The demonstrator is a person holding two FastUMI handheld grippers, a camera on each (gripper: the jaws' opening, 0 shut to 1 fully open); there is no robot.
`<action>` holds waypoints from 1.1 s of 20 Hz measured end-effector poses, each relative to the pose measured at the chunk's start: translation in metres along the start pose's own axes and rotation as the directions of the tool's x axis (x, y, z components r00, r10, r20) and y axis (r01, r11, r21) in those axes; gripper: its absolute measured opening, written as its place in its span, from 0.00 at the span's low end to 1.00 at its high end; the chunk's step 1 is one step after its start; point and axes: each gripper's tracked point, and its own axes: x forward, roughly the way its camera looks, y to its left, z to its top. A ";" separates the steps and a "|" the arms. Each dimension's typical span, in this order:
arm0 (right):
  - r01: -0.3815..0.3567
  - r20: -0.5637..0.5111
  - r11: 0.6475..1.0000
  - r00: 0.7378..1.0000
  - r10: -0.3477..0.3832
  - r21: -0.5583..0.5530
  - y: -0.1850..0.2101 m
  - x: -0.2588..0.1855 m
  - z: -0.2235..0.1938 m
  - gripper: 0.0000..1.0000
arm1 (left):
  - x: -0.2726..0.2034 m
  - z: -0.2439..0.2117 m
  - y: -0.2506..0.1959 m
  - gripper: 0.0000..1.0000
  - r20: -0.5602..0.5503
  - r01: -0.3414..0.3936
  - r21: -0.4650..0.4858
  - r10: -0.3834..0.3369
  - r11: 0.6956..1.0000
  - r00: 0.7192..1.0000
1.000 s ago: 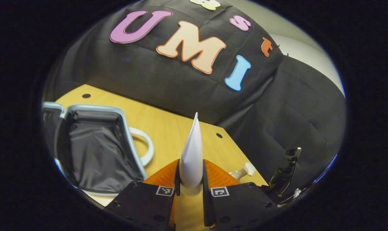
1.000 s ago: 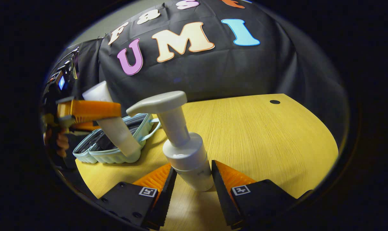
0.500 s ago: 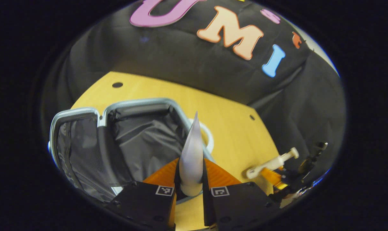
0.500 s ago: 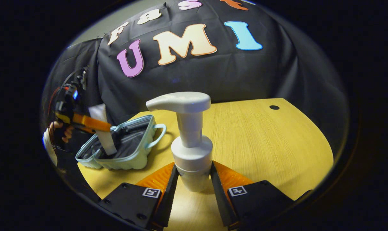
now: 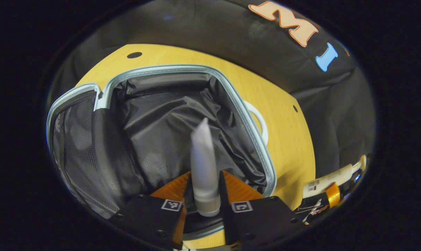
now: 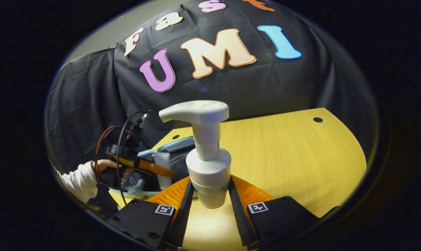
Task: First open the suitcase, pack the skin care products into it, and then close the suitcase.
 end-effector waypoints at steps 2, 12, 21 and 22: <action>-0.032 -0.020 0.999 0.999 0.032 0.004 0.022 0.012 0.003 0.59 | 0.002 0.005 0.003 0.75 0.010 0.004 -0.016 -0.004 1.000 1.000; -0.129 -0.159 0.989 0.980 0.117 -0.069 0.099 0.092 -0.002 0.62 | -0.098 0.056 0.020 0.91 0.283 0.077 -0.084 -0.050 0.993 0.958; -0.066 -0.380 0.994 0.925 0.028 -0.088 0.093 0.156 -0.071 0.59 | -0.218 0.044 0.130 0.91 0.455 0.003 -0.299 0.140 0.954 0.879; -0.059 -0.398 0.995 0.917 0.020 -0.086 0.093 0.159 -0.078 0.59 | -0.231 0.038 0.142 0.91 0.463 -0.003 -0.328 0.164 0.945 0.871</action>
